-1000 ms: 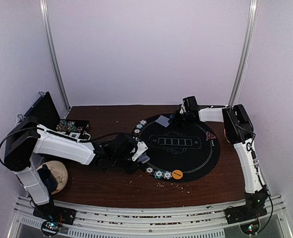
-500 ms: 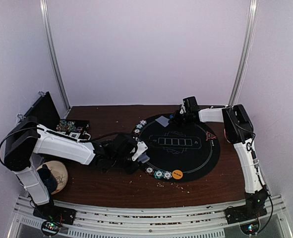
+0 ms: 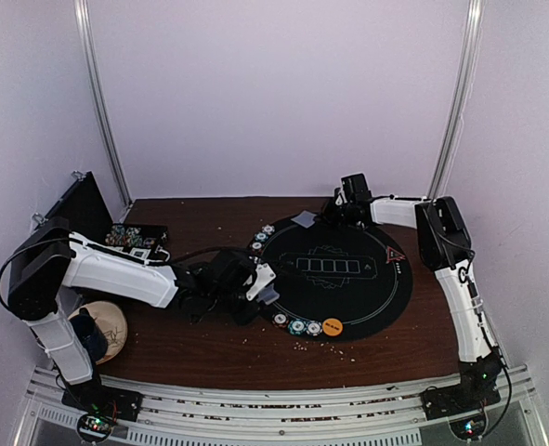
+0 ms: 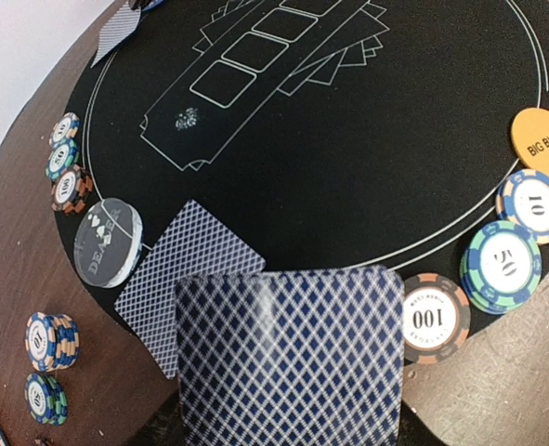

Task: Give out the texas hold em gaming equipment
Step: Distribute the poker card in the small blind area, then pick up the poker card from the face-down deck piles.

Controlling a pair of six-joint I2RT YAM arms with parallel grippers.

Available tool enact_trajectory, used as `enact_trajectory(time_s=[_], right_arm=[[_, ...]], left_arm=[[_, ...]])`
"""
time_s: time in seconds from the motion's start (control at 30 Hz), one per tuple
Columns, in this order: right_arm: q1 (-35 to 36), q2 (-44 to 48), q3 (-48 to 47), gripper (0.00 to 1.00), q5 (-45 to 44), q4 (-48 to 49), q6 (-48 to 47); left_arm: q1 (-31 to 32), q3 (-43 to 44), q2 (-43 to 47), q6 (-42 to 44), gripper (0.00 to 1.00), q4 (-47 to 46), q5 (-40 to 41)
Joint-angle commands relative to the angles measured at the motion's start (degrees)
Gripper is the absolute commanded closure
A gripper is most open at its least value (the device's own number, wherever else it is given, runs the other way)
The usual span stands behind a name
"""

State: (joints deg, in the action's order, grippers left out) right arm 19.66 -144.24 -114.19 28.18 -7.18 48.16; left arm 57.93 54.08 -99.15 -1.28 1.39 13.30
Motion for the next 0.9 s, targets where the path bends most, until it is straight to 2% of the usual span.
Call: enact_trajectory(time_s=[0.0, 0.27, 0.63, 0.73, 0.87], right_arm=[[0.3, -0.66, -1.19, 0.9, -1.22, -2.11, -0.76], [0.42, 2.57, 0.54, 0.75, -0.19, -3.98, -2.22], [0.2, 10.11, 4.2, 0.64, -2.02, -8.21, -9.51], [0.13, 12.99, 3.88, 0.59, 0.67, -9.96, -14.77], [0.13, 17.13, 5.01, 0.47, 10.2, -14.29, -23.48]], left_arm=[[-0.59, 0.51, 1.05, -0.59, 0.87, -2.71, 0.14], [-0.71, 0.35, 1.16, -0.57, 0.87, -2.82, 0.1], [-0.72, 0.38, 1.5, -0.57, 0.87, -2.71, 0.06], [-0.72, 0.31, 1.68, -0.59, 0.87, -2.76, 0.06], [-0.71, 0.27, 1.85, -0.49, 0.87, -2.62, 0.09]])
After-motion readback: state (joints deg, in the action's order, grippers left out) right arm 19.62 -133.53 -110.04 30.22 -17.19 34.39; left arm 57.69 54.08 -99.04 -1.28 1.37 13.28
